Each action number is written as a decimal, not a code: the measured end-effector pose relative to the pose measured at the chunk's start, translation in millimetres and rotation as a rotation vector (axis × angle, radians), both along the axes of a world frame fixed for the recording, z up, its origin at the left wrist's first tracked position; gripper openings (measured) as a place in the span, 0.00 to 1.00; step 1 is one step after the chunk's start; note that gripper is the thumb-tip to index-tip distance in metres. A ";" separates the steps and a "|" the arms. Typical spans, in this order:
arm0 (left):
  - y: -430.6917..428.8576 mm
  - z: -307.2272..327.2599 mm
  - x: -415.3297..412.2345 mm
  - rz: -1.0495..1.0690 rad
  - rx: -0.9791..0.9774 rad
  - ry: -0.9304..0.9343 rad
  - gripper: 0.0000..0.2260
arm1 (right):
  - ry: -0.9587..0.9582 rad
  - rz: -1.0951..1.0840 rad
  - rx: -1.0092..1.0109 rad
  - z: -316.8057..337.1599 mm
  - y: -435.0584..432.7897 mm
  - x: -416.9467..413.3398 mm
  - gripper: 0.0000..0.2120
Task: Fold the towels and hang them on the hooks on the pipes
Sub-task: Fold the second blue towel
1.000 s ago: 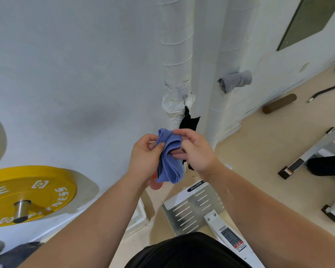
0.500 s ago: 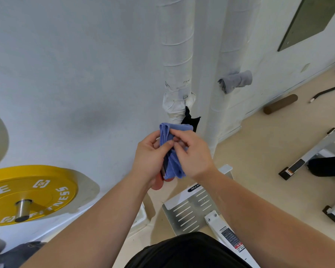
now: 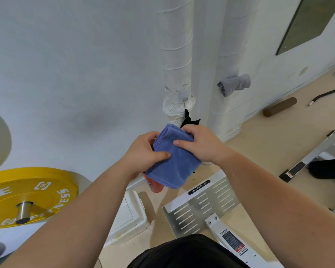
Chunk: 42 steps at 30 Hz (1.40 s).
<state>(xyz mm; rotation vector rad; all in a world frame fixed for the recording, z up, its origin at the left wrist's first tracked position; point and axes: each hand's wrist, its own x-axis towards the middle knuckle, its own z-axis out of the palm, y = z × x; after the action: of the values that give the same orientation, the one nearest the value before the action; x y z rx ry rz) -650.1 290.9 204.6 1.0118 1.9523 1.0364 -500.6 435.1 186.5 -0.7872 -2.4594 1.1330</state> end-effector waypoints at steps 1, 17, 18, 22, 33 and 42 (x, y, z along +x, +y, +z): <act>-1.6 -3.2 -1.2 0.013 -0.029 0.031 0.13 | 0.010 -0.026 -0.036 -0.1 1.2 0.3 0.11; -4.3 -28.9 13.1 0.462 0.226 -0.335 0.22 | 0.203 -0.164 -0.862 -10.1 -9.7 28.9 0.19; -2.5 -26.8 11.4 0.485 0.229 -0.343 0.20 | 0.190 -0.091 -0.895 -8.7 -10.7 33.3 0.22; 4.7 -19.2 9.4 0.507 0.177 -0.401 0.15 | 0.058 0.149 -0.762 -10.2 -8.9 52.6 0.37; 27.5 -22.9 34.1 0.193 0.205 -0.691 0.21 | 0.205 -0.147 -0.524 -22.9 12.8 72.9 0.15; 21.1 -21.6 26.2 -0.196 0.085 0.076 0.41 | 0.447 -0.078 -0.699 -29.3 27.0 86.5 0.19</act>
<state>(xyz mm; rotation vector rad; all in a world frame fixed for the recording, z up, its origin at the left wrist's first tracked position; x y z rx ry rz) -623.8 312.0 183.0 1.2784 1.8383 0.9906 -414.1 462.1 157.2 -0.6873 -1.6500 1.9241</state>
